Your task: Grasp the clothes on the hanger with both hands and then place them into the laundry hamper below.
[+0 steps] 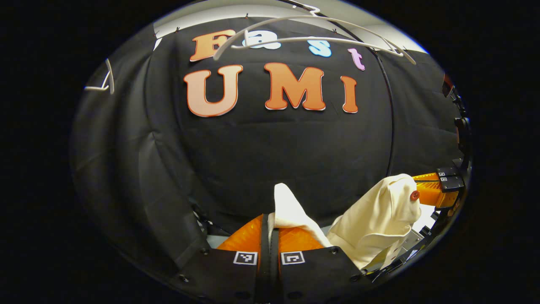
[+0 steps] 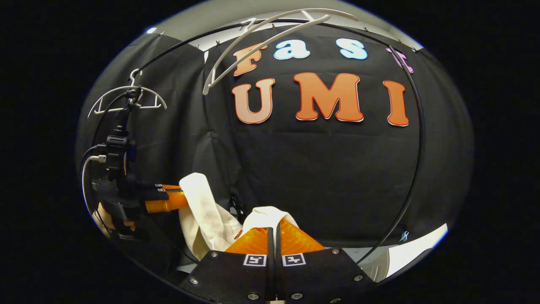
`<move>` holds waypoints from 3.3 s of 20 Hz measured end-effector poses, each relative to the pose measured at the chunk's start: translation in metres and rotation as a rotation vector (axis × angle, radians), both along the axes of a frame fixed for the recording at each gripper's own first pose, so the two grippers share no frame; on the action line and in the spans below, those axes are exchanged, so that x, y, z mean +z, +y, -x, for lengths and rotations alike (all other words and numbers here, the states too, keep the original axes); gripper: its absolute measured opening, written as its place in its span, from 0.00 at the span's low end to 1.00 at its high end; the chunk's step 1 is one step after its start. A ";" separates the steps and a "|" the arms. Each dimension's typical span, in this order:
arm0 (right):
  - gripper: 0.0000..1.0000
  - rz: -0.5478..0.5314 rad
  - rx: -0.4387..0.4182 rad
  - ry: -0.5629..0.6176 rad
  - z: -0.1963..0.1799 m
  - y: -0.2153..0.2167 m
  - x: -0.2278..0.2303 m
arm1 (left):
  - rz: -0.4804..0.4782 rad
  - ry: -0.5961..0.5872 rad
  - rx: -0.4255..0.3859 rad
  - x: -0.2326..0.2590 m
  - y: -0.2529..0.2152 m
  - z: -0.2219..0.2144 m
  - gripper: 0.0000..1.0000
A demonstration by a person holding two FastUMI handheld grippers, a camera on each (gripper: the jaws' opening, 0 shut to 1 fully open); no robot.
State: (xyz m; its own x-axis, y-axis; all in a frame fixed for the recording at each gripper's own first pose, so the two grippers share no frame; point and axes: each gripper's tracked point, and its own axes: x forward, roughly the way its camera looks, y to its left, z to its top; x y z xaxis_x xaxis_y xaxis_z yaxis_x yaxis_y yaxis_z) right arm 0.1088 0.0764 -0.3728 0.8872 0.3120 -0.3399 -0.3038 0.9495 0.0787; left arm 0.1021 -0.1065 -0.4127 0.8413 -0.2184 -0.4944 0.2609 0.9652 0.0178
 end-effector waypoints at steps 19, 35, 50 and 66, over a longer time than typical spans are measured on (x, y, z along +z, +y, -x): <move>0.00 -0.077 -0.098 0.369 0.043 0.006 -0.273 | 0.006 0.410 0.126 -0.244 0.028 0.105 0.07; 0.09 0.055 -0.146 0.784 0.071 0.040 -0.493 | -0.033 0.811 0.245 -0.415 0.055 0.164 0.16; 0.88 0.065 -0.194 0.867 0.097 0.038 -0.473 | -0.029 0.792 0.245 -0.398 0.047 0.178 0.98; 0.94 -0.042 -0.231 0.471 0.046 0.011 -0.241 | 0.062 0.254 0.280 -0.152 0.052 0.098 0.98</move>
